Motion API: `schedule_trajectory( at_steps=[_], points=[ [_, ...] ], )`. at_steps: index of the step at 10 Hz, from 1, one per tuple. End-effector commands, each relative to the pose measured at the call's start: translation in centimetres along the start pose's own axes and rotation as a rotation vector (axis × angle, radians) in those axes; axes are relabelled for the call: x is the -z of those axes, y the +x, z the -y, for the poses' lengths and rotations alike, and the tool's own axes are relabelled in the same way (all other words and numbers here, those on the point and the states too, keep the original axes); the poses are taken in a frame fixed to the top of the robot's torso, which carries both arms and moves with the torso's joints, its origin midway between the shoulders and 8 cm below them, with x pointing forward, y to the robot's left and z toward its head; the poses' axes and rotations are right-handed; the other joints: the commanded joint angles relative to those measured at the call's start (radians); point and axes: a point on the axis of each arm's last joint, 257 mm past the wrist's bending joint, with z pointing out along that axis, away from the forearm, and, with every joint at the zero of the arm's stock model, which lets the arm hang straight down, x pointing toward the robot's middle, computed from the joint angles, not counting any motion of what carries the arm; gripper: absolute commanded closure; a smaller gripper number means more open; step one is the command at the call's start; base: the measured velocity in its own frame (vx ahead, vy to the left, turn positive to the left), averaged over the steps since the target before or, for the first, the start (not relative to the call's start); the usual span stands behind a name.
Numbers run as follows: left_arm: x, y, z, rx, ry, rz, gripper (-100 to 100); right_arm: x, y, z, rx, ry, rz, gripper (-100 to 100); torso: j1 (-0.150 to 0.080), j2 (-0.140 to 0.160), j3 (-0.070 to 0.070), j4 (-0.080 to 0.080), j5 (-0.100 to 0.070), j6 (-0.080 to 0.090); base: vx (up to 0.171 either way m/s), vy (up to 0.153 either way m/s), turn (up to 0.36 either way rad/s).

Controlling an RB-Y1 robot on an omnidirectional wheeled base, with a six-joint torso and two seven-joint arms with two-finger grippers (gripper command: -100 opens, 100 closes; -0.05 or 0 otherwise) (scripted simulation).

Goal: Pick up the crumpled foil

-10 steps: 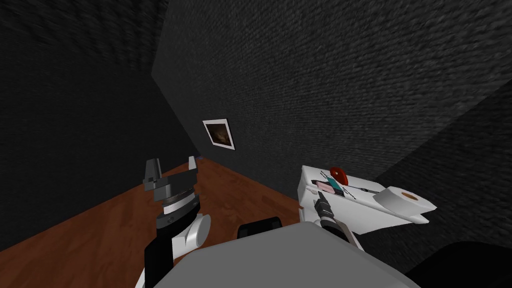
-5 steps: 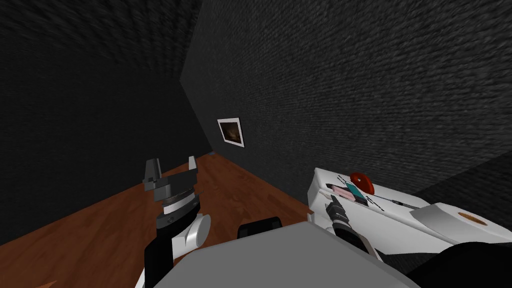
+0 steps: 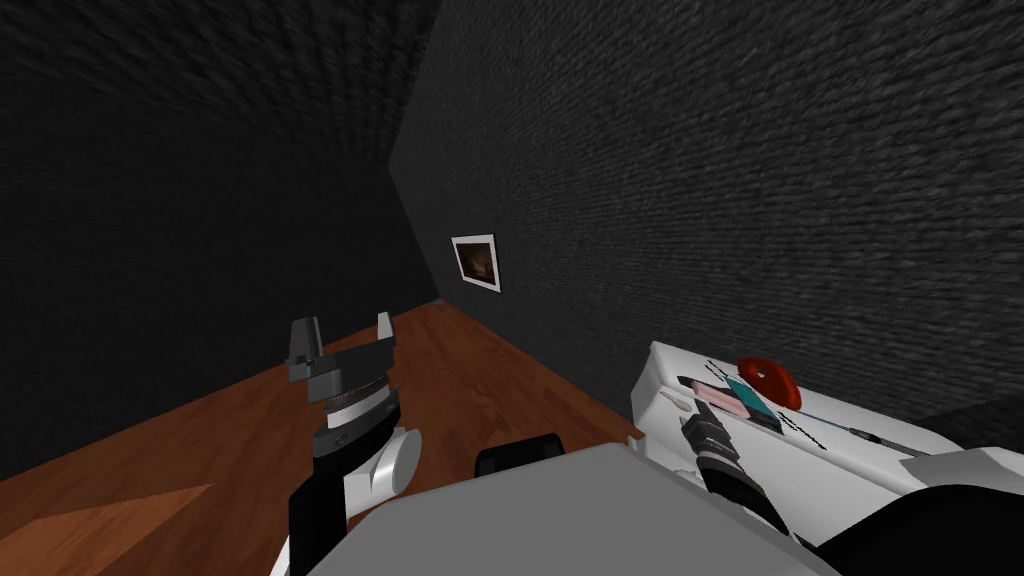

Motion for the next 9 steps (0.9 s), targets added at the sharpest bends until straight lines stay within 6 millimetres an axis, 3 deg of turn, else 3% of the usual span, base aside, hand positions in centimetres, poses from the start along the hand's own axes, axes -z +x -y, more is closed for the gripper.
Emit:
schedule_trajectory(
  at_steps=[1,2,3,4,5,6,8,9],
  points=[
    [0.0,0.0,0.0,0.000,0.000,0.000,0,-1.2,2.4,1.0,-0.012,0.016,-0.047,-100,0.000,0.000,0.000,0.000,0.000,0.000,-0.032,0.093,0.155],
    [0.0,0.0,0.0,0.000,0.000,0.000,0,-1.1,3.2,0.9,0.003,0.013,-0.060,-100,-0.001,0.000,0.000,0.000,0.000,0.002,-0.014,0.046,-0.044],
    [0.0,0.0,0.0,0.000,0.000,0.000,0,-2.6,5.0,3.4,-0.017,0.058,-0.081,-100,-0.003,-0.001,0.000,0.000,0.000,0.002,-0.042,0.099,0.339],
    [0.0,0.0,0.0,0.000,0.000,0.000,0,-2.4,7.0,3.3,-0.004,0.055,-0.119,-100,-0.001,-0.001,0.000,0.001,0.000,-0.002,-0.035,0.090,0.199],
    [0.0,0.0,0.0,0.000,0.000,0.000,0,-3.8,8.6,6.1,-0.012,0.108,-0.133,-100,-0.001,-0.002,-0.001,0.000,0.001,-0.001,-0.036,0.124,0.377],
    [0.0,0.0,0.0,0.000,0.000,0.000,0,-3.5,11.0,6.3,0.011,0.110,-0.174,-100,0.001,-0.002,-0.001,0.000,0.001,-0.002,-0.026,0.090,0.161],
    [0.0,0.0,0.0,0.000,0.000,0.000,0,-3.6,10.6,6.1,0.001,0.107,-0.174,-100,-0.003,-0.002,-0.001,0.000,0.000,0.000,-0.003,0.024,-0.041],
    [0.0,0.0,0.0,0.000,0.000,0.000,0,-3.5,10.7,6.2,0.002,0.108,-0.176,100,-0.005,-0.003,-0.001,0.000,-0.001,0.000,0.000,0.000,0.000]
  ],
)
